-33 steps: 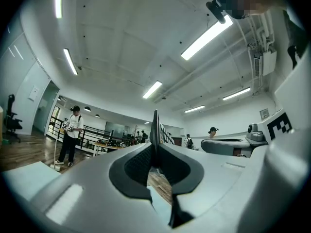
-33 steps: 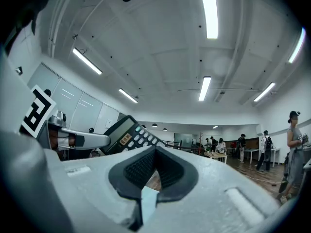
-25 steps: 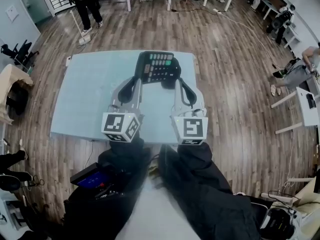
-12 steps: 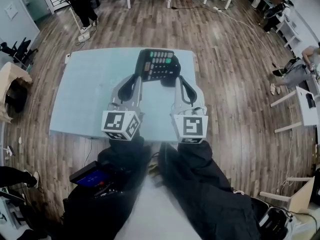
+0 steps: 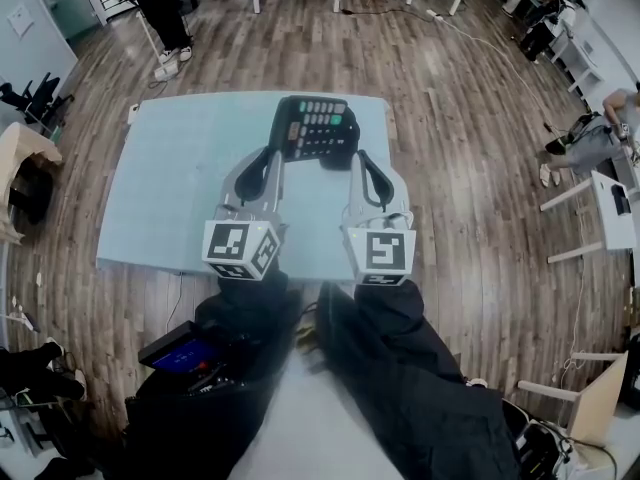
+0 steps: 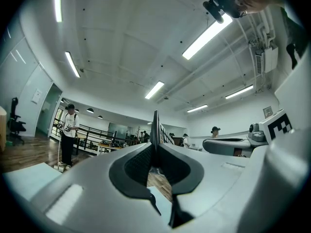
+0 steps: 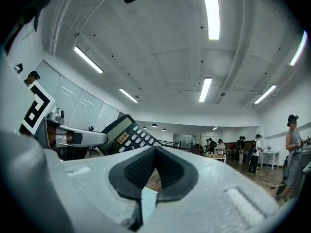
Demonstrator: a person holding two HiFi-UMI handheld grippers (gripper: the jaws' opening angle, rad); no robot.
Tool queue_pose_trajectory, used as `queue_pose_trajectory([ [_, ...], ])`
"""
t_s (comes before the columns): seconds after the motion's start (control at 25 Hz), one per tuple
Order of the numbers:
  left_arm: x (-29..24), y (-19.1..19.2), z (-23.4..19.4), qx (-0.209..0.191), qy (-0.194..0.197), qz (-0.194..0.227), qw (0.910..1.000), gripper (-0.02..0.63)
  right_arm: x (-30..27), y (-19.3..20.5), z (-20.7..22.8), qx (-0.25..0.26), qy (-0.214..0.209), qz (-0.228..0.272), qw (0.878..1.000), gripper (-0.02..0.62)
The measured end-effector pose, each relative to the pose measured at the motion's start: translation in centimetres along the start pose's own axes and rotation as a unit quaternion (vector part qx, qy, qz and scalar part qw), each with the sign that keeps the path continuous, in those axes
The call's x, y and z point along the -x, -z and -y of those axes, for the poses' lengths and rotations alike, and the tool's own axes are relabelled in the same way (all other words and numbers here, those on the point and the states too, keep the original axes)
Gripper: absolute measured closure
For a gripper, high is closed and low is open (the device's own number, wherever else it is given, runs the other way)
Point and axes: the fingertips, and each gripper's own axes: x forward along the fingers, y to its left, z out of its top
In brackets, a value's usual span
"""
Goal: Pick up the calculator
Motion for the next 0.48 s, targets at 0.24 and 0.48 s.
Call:
queue_pose_trajectory([
  [0.24, -0.11, 0.21, -0.01, 0.0, -0.001, -0.006, 1.0, 0.568, -0.15, 0.07, 0.01, -0.001, -0.003, -0.003, 1.0, 0.595],
  [0.48, -0.19, 0.39, -0.13, 0.001, -0.003, -0.009, 1.0, 0.568, -0.31, 0.32, 0.01, -0.002, -0.005, -0.007, 1.0, 0.595],
])
